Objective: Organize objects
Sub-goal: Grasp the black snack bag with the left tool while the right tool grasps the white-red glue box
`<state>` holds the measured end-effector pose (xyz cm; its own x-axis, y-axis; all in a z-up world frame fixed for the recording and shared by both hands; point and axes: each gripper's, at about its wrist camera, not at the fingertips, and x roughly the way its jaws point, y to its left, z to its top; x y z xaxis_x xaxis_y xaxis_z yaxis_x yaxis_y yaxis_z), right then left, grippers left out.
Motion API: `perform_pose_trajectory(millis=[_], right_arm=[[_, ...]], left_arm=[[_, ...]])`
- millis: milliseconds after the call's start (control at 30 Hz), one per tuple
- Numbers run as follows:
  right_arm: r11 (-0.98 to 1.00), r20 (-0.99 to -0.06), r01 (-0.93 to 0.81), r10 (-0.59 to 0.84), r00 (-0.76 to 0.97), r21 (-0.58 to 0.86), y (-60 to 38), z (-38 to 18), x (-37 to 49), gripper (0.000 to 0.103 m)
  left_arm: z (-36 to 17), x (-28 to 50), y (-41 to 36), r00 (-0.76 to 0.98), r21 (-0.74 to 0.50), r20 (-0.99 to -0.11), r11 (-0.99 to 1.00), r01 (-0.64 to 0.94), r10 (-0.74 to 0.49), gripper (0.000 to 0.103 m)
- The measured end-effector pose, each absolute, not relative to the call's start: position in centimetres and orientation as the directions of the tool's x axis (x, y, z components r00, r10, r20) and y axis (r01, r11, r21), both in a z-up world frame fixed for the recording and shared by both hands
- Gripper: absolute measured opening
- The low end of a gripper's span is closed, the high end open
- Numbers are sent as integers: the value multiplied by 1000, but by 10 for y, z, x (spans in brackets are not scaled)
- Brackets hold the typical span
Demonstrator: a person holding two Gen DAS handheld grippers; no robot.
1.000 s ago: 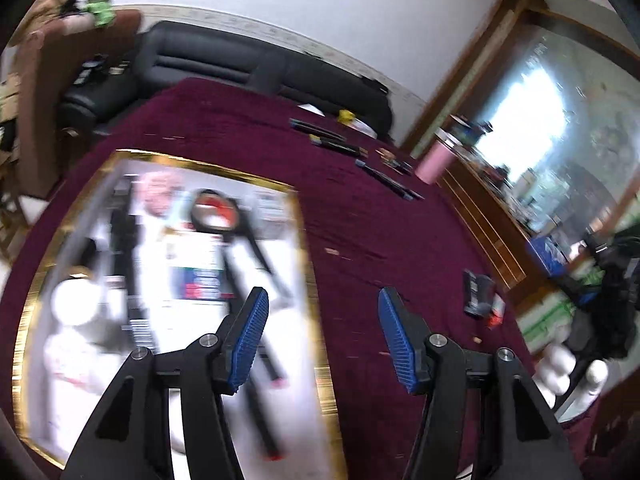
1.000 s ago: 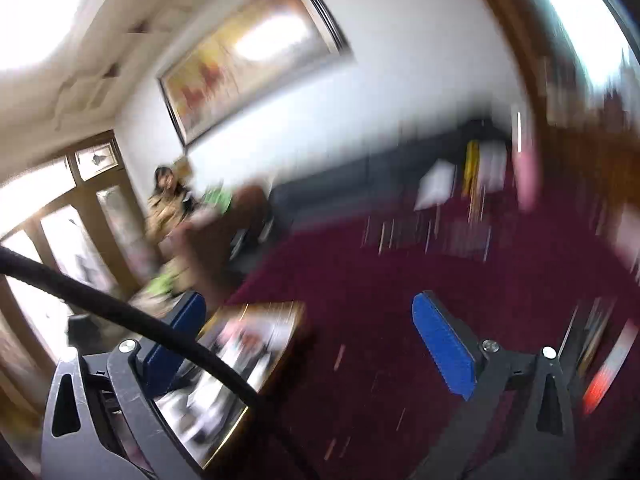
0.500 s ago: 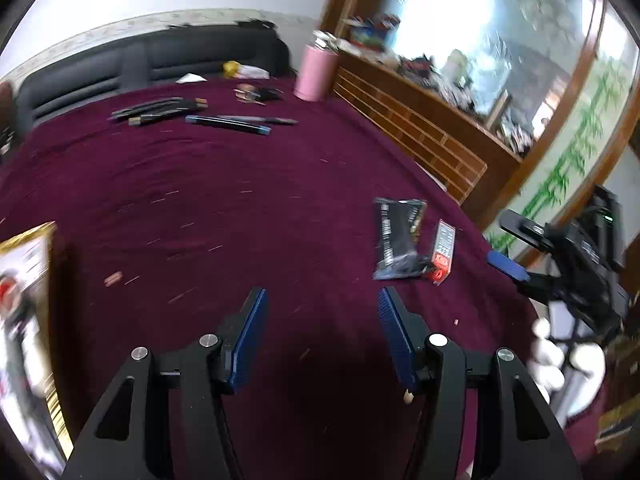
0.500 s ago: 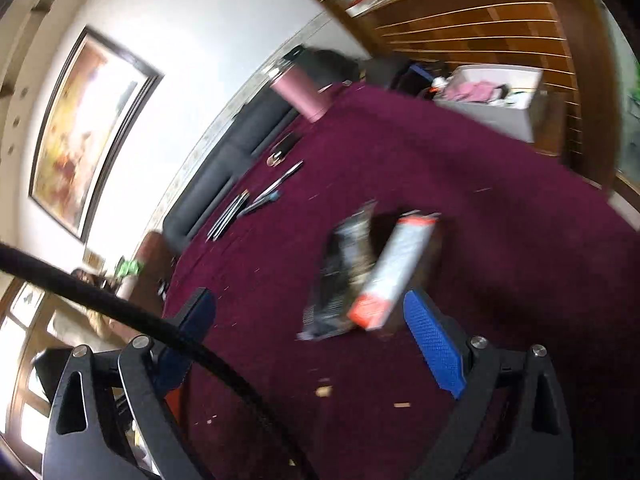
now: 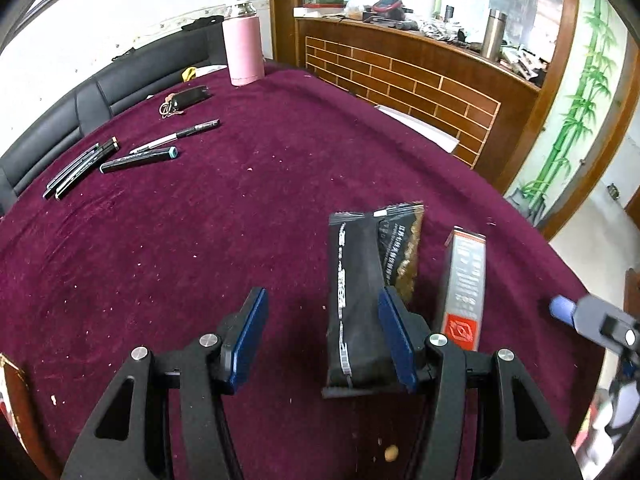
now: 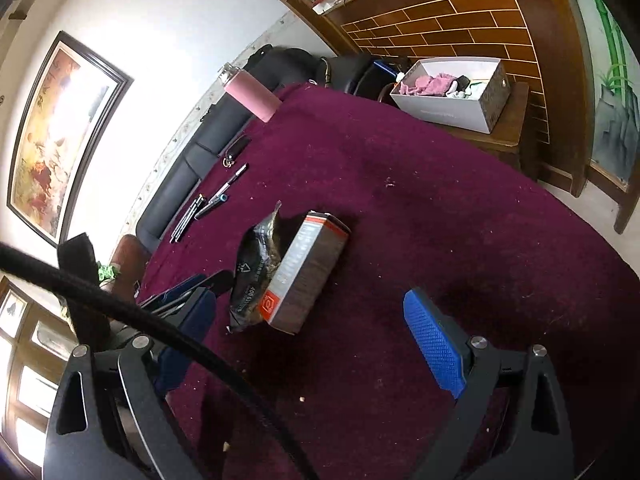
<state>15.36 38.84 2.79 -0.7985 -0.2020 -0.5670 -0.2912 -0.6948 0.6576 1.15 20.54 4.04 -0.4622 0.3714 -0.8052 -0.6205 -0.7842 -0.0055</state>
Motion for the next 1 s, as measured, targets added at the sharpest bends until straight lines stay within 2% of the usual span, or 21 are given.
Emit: perform_pose_trajectory(millis=[133, 200, 567, 1000], right_arm=[[-698, -574, -291, -207, -792, 655, 387, 22, 149, 96], [-702, -577, -289, -211, -789, 652, 385, 20, 148, 96], [-713, -592, -295, -205, -780, 636, 387, 13, 143, 96], [-711, -599, -303, -205, -774, 634, 390, 10, 139, 97]], left_arm=[[37, 7, 217, -500, 26, -795, -804, -593, 344, 52], [35, 6, 225, -519, 52, -789, -806, -590, 329, 58], [13, 19, 262, -561, 193, -778, -743, -641, 282, 58], [9, 16, 263, -509, 114, -795, -744, -659, 330, 57]])
